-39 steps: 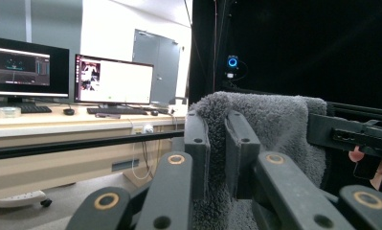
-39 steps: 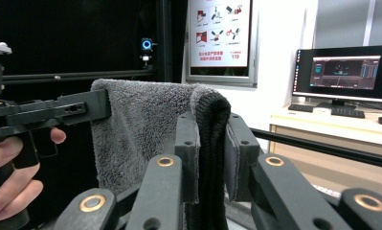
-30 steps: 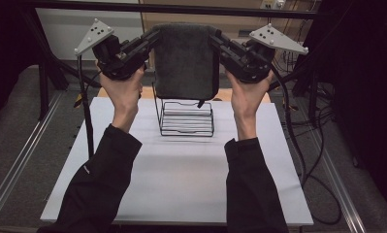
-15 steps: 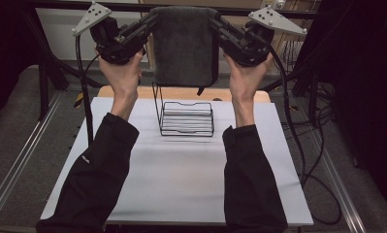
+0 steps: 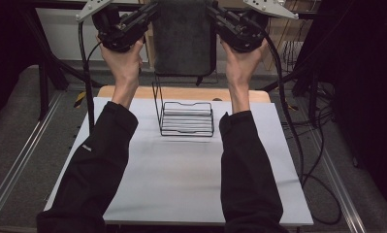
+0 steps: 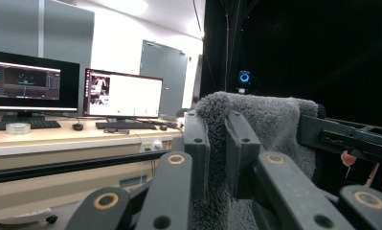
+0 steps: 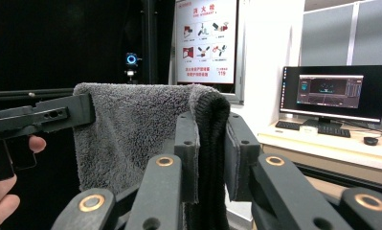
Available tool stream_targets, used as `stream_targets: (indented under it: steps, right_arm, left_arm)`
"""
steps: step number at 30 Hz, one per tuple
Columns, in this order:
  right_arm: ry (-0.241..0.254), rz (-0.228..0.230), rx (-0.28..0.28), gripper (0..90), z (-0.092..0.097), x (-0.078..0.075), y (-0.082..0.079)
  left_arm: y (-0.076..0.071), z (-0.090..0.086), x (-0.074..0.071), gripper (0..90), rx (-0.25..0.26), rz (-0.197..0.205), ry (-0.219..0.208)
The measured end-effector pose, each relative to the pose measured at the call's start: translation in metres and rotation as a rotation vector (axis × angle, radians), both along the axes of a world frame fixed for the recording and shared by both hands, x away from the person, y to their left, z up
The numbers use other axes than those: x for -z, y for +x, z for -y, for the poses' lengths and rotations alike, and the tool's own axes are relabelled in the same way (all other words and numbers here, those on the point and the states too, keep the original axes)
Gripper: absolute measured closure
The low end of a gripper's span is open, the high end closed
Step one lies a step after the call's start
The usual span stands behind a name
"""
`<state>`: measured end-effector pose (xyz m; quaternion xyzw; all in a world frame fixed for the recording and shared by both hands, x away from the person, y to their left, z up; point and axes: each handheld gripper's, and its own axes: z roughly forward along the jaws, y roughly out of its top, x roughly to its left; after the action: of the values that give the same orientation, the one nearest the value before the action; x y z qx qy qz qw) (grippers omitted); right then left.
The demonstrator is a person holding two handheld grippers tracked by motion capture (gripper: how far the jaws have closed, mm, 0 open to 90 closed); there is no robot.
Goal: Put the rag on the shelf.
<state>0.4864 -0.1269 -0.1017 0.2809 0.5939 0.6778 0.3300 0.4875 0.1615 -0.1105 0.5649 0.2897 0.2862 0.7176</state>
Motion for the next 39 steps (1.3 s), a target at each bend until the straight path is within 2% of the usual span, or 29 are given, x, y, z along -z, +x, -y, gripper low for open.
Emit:
stream_targets:
  steps: [4, 8, 16, 18, 21, 25, 29, 33, 35, 39]
  right_arm:
    - [-0.013, -0.003, 0.006, 78.7, 0.0, 0.001, 0.009]
    - [-0.017, -0.006, 0.017, 78.7, 0.0, 0.004, 0.016]
    - [-0.037, -0.05, 0.027, 78.7, 0.001, 0.02, 0.025]
    - [-0.042, -0.059, 0.027, 78.6, 0.001, 0.024, 0.025]
    - [-0.045, -0.067, 0.032, 78.6, 0.003, 0.031, 0.026]
    - [-0.038, -0.072, 0.029, 78.6, 0.007, 0.039, 0.022]
    - [-0.046, -0.094, 0.034, 78.6, 0.008, 0.047, 0.022]
    - [-0.055, -0.104, 0.026, 78.6, 0.007, 0.053, 0.02]
    - [-0.064, -0.107, 0.024, 78.6, 0.006, 0.057, 0.018]
    - [-0.066, -0.119, 0.018, 78.6, 0.006, 0.068, 0.014]
  left_arm:
    - [0.008, 0.001, 0.003, 81.0, 0.002, -0.009, -0.011]
    - [0.016, 0.002, 0.009, 81.0, -0.005, -0.01, 0.004]
    - [0.028, 0.003, 0.024, 80.9, -0.012, -0.057, 0.046]
    - [0.029, 0.003, 0.027, 80.8, -0.013, -0.064, 0.075]
    - [0.029, 0.005, 0.029, 80.8, -0.002, -0.072, 0.095]
    - [0.025, 0.006, 0.036, 80.7, 0.012, -0.062, 0.116]
    - [0.026, 0.007, 0.044, 80.8, 0.01, -0.081, 0.141]
    - [0.025, 0.003, 0.051, 80.7, 0.02, -0.093, 0.139]
    - [0.025, 0.001, 0.054, 80.7, 0.025, -0.109, 0.161]
    - [0.022, 0.0, 0.063, 80.7, 0.031, -0.123, 0.177]
